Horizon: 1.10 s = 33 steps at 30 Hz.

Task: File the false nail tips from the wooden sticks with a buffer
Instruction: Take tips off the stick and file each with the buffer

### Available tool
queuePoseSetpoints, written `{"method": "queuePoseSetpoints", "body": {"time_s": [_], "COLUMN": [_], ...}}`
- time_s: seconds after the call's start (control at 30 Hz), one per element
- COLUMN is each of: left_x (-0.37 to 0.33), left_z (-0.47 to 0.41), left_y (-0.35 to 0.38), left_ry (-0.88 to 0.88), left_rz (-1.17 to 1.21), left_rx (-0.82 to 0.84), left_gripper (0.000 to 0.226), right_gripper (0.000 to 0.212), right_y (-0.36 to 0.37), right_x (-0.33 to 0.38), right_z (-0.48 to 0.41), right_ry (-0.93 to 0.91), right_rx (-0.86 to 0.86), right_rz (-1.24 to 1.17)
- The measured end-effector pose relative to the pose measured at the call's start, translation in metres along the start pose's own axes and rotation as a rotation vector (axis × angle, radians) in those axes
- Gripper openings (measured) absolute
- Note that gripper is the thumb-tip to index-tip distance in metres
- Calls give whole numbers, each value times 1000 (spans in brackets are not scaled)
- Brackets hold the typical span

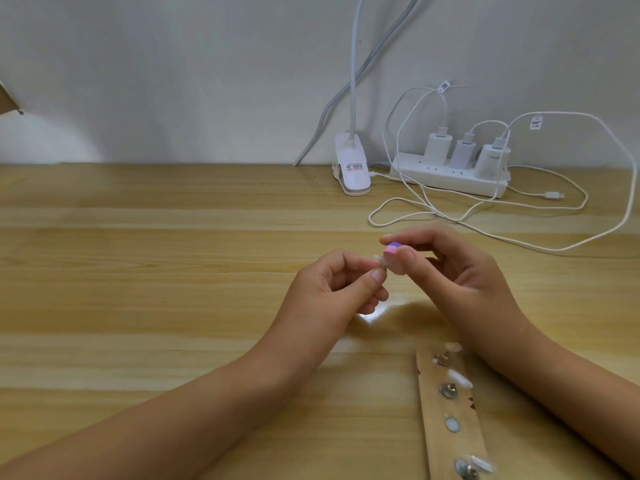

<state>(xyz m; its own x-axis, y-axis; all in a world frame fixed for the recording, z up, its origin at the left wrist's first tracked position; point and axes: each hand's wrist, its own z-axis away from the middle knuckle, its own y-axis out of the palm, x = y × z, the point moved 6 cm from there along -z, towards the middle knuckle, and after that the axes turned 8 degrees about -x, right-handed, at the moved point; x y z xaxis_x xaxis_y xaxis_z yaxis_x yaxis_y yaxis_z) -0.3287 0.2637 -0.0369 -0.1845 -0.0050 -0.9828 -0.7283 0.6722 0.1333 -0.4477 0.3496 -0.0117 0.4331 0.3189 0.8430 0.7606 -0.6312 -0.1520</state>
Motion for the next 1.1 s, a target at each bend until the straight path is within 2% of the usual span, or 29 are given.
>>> {"method": "queuePoseSetpoints", "body": {"time_s": [0.13, 0.27, 0.4, 0.47, 0.77, 0.9, 1.0, 1.1], "left_x": [-1, -1, -1, -1, -1, 0, -1, 0], "left_z": [1, 1, 1, 2, 1, 0, 0, 0], "left_y": [2, 2, 2, 2, 2, 1, 0, 0], "left_ry": [1, 3, -1, 2, 5, 8, 7, 1], "left_rz": [-13, -17, -28, -34, -17, -3, 7, 7], "left_rx": [21, 17, 12, 14, 14, 7, 2, -4], "left_gripper": [12, 18, 21, 20, 17, 17, 15, 13], "right_gripper": [18, 16, 18, 18, 14, 10, 12, 13], "right_y": [-1, 2, 1, 3, -1, 0, -1, -1], "right_x": [3, -1, 4, 0, 4, 0, 4, 1], "right_z": [-1, -1, -1, 0, 0, 0, 0, 0], "right_ry": [-7, 85, 33, 89, -50, 12, -42, 22], "right_rx": [-27, 13, -8, 14, -15, -3, -16, -6], "right_rz": [0, -35, -10, -10, 25, 14, 19, -11]}}
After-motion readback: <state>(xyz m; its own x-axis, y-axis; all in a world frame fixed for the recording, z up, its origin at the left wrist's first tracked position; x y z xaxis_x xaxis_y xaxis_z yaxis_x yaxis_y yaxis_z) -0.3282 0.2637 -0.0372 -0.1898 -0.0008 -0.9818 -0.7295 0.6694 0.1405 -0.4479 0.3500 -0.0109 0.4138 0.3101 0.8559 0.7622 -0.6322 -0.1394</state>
